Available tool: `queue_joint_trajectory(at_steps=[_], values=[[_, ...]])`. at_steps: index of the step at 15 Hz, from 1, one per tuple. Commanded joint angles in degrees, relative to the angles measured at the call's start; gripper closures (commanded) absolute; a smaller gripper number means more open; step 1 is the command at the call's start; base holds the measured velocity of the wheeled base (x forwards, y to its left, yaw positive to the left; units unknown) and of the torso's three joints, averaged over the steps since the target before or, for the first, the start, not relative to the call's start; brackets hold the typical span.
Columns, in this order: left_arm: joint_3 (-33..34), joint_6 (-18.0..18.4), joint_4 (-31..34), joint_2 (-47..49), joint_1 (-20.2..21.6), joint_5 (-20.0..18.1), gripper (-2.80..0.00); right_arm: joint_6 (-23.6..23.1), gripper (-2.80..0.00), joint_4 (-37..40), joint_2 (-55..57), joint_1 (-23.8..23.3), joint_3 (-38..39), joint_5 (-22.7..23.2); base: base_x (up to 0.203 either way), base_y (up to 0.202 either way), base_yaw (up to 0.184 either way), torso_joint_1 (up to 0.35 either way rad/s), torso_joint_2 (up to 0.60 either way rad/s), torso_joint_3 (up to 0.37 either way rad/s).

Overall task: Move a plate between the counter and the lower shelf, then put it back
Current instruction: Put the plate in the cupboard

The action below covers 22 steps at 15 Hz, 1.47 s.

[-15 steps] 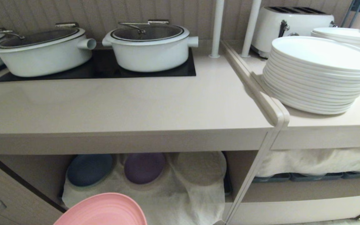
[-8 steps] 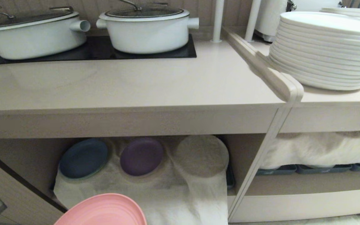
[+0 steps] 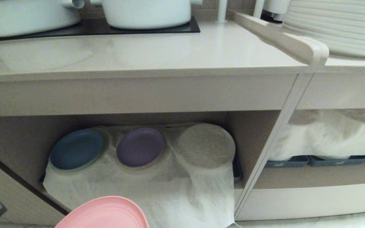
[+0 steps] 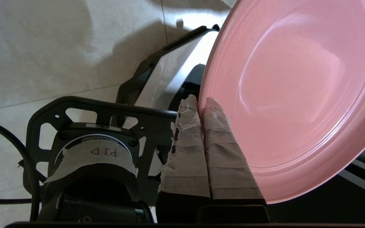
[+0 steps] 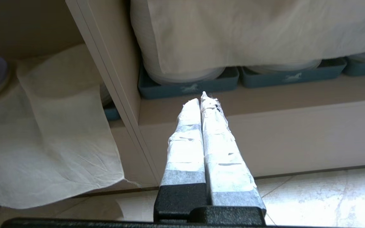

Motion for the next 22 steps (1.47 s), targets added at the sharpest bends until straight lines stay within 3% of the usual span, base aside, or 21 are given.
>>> queue_joint_trajectory(at_steps=[1,8,22], values=[[-0.02,-0.21,0.24,0.08,0.00,-0.05,0.00,0.05,0.00,-0.02,0.09,0.01,0.00,-0.01,0.000,0.000,0.000,-0.149,0.47,0.300],[-0.02,-0.21,0.24,0.08,0.00,-0.12,0.00,0.05,0.00,-0.02,0.09,0.01,0.00,-0.01,0.000,0.000,0.000,-0.102,0.35,0.250],[-0.02,-0.38,0.24,-0.01,0.00,-0.23,0.00,0.05,0.00,-0.02,0.00,0.01,0.00,-0.01,0.000,0.000,0.000,-0.001,0.01,0.005]])
